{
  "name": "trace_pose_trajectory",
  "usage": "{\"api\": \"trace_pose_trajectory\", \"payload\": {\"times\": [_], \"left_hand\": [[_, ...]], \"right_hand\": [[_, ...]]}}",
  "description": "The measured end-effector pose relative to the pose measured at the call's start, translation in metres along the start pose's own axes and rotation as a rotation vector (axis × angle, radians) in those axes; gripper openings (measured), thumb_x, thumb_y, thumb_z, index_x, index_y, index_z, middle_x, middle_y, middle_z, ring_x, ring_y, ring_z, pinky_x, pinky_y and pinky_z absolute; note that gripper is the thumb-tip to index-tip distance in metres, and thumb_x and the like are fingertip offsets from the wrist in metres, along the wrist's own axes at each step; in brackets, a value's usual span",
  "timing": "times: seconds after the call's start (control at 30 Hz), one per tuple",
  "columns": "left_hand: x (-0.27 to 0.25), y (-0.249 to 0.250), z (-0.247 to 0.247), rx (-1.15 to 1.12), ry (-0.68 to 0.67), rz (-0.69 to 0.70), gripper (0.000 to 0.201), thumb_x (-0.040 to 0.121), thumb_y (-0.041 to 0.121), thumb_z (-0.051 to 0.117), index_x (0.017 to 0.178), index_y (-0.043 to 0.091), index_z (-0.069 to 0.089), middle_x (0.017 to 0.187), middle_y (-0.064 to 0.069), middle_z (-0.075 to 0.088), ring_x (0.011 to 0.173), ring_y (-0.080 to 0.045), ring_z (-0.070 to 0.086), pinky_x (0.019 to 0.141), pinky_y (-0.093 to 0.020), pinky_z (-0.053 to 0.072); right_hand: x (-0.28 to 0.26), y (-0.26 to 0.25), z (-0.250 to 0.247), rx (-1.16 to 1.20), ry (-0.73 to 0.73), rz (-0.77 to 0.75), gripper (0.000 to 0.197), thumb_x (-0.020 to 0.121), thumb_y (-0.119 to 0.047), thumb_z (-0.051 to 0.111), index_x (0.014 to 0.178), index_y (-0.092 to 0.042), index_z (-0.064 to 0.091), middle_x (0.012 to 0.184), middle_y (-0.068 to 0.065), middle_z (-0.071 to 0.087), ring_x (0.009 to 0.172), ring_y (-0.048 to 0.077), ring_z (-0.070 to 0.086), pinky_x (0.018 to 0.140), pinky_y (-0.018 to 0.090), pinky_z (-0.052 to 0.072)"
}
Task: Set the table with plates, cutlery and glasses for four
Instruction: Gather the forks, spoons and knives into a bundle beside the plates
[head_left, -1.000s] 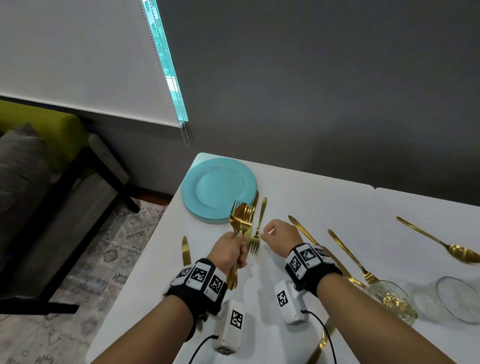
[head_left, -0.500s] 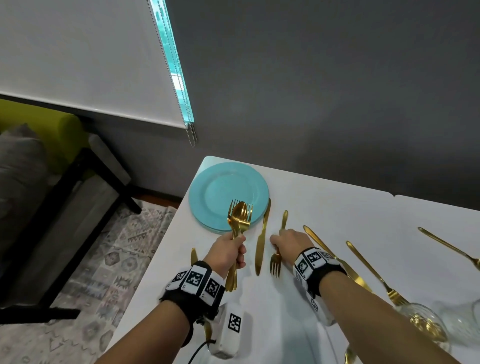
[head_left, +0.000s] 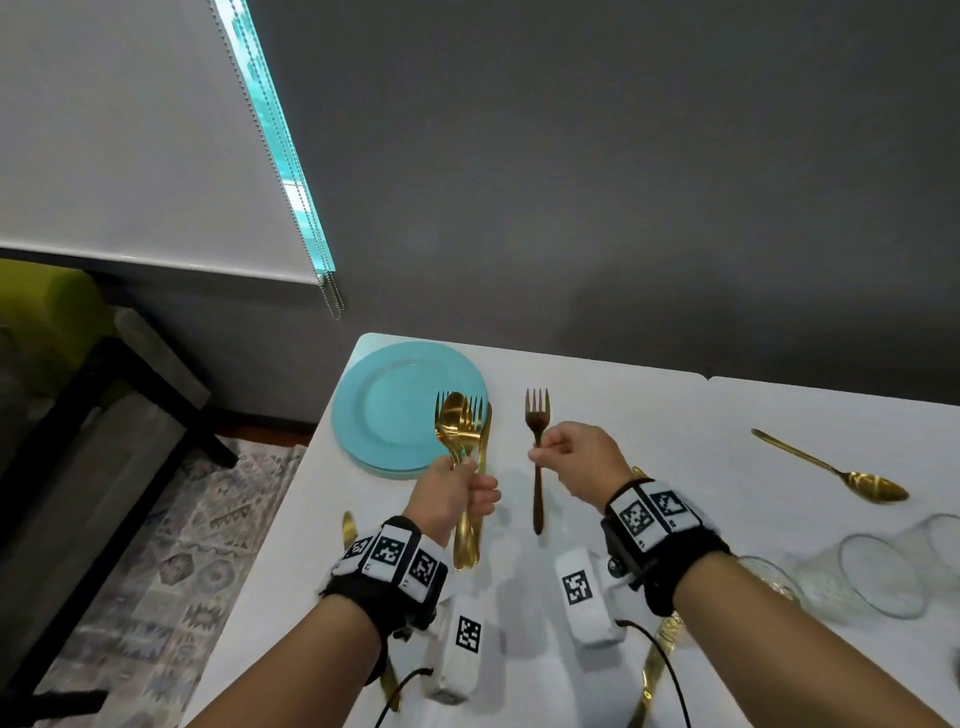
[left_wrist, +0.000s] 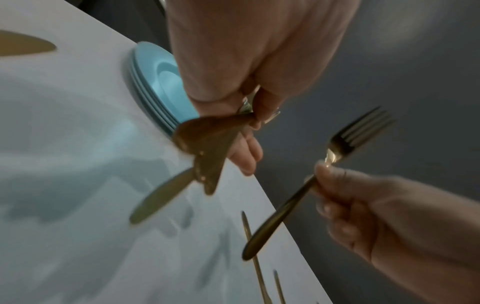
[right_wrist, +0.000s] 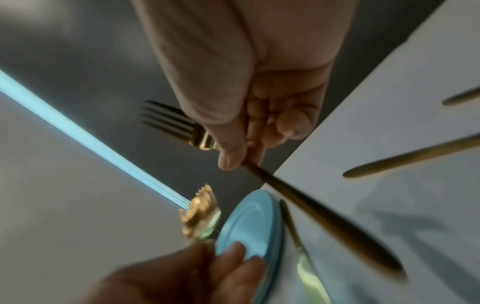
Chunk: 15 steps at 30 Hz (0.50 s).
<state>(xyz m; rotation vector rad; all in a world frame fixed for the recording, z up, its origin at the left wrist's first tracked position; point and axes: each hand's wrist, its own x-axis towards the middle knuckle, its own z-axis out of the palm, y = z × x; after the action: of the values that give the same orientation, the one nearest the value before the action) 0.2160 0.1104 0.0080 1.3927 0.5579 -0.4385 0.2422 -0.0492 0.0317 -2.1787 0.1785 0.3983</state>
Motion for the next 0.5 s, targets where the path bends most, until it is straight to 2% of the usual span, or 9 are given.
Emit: {"api": "trace_pose_trajectory", "payload": {"times": [0.1,0.2,0.3,0.37,0.5], "left_hand": [[-0.013,-0.006,0.024,-0.009,-0.078,0.017,0.018,0.101,0.015,0.034,0.098,0.006,0.049,0.080,-0.015,0.061,0.068,-0.024,0.060,0.065,-0.033,0.051],[-0.032,-0.015,0.048,0.008,-0.137,0.031,0.027,0.101,0.017,0.033,0.107,-0.002,0.052,0.088,-0.019,0.065,0.070,-0.028,0.065,0.068,-0.036,0.054],[-0.052,-0.025,0.075,-0.014,-0.160,0.034,0.034,0.103,0.022,0.027,0.102,-0.001,0.053,0.081,-0.019,0.067,0.056,-0.024,0.066,0.060,-0.034,0.053],[-0.064,-0.033,0.092,0.007,-0.153,0.030,0.037,0.103,0.026,0.024,0.099,0.002,0.052,0.074,-0.016,0.066,0.050,-0.021,0.063,0.055,-0.031,0.051],[-0.088,-0.053,0.128,0.054,-0.170,0.020,0.042,0.103,0.032,0.022,0.090,0.006,0.052,0.063,-0.008,0.054,0.042,-0.013,0.047,0.046,-0.025,0.040]], "right_hand": [[-0.024,0.000,-0.006,0.264,-0.084,0.087,0.016,0.083,-0.015,0.069,0.070,-0.019,0.060,0.067,-0.002,0.060,0.051,0.010,0.044,0.045,0.020,0.036],[-0.045,0.013,-0.009,0.389,-0.104,0.154,0.011,0.081,-0.013,0.072,0.074,-0.013,0.063,0.067,0.002,0.063,0.043,0.008,0.044,0.042,0.020,0.033],[-0.064,0.032,-0.016,0.386,-0.071,0.188,0.011,0.078,-0.015,0.074,0.079,-0.014,0.064,0.068,0.001,0.065,0.042,0.008,0.048,0.042,0.019,0.034],[-0.077,0.044,-0.027,0.354,-0.052,0.171,0.012,0.078,-0.015,0.074,0.074,-0.016,0.063,0.066,-0.002,0.065,0.045,0.007,0.051,0.043,0.017,0.036],[-0.111,0.068,-0.060,0.287,-0.020,0.118,0.017,0.080,-0.014,0.072,0.067,-0.019,0.062,0.060,-0.006,0.058,0.051,0.004,0.049,0.047,0.014,0.038]]}}
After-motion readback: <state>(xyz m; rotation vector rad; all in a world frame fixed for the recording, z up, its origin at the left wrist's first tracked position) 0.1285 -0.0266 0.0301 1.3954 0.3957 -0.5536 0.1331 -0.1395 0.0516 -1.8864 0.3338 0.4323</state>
